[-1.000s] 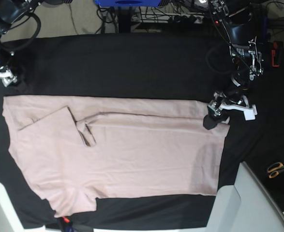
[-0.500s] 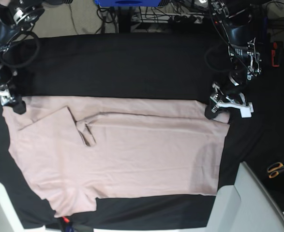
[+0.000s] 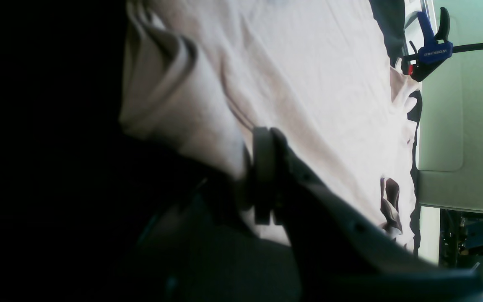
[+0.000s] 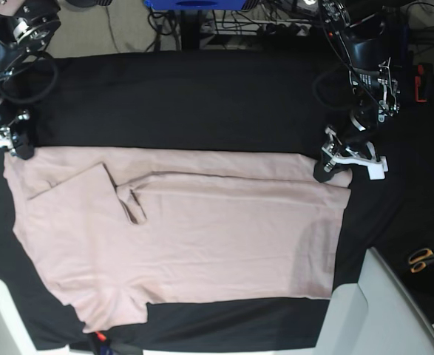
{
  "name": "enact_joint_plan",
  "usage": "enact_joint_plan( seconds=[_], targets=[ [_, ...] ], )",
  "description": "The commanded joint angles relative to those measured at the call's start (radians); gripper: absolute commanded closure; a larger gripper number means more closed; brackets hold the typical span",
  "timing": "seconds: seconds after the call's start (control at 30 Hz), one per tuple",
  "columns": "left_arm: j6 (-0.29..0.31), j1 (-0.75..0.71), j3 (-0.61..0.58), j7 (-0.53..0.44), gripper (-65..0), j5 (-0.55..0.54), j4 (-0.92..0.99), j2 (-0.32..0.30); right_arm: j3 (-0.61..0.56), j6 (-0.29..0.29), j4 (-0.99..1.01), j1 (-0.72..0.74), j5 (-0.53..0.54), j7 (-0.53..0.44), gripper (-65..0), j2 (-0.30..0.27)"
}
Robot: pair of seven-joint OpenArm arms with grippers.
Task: Fold the T-shirt properly
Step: 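Drag the shirt toward the robot base with both grippers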
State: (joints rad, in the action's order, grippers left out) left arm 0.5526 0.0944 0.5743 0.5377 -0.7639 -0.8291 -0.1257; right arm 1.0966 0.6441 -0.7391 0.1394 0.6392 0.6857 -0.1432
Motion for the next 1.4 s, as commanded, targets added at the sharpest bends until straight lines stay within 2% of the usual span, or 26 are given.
enact_joint_plan(
  seconds=[0.0,0.07,0.4,0.6,0.77,1.17,1.3,1.37],
  targets=[
    [0.010,0.009,0.000,-0.011,-8.2,-0.016,-0.009,-0.013,0.001,0.007,-0.010,0.012,0.012,0.006,-1.5,-0.014],
    [0.010,0.008,0.000,-0.011,0.0,-0.016,-0.009,-0.013,0.001,0.009,-0.010,0.012,0.012,0.006,-1.5,-0.014],
    [0.010,-0.015,0.005,-0.009,0.0,-0.016,-0.014,-0.016,-0.003,0.010,-0.018,0.006,0.012,0.009,-1.4,-0.014],
    [0.010,-0.051,0.006,-0.009,0.0,-0.016,-0.031,-0.029,0.003,0.012,-0.099,-0.025,0.012,0.078,-1.2,-0.008],
    [0.010,-0.138,0.006,-0.008,0.0,-0.016,-0.163,-0.024,0.004,0.012,-0.214,-0.068,0.014,0.104,-1.2,0.024],
    [0.008,-0.273,0.006,-0.001,0.0,-0.024,-0.338,-0.024,0.004,0.013,-0.290,-0.111,0.017,0.170,-1.2,0.023],
    [0.008,-0.315,0.006,-0.001,0.0,-0.024,-0.344,-0.025,-0.005,0.007,-0.379,-0.185,0.117,0.174,-1.2,0.027],
    [0.008,-0.335,0.006,-0.001,0.0,-0.024,-0.344,-0.025,0.000,0.006,-0.403,-0.212,0.161,0.213,-1.2,0.027]
  ],
)
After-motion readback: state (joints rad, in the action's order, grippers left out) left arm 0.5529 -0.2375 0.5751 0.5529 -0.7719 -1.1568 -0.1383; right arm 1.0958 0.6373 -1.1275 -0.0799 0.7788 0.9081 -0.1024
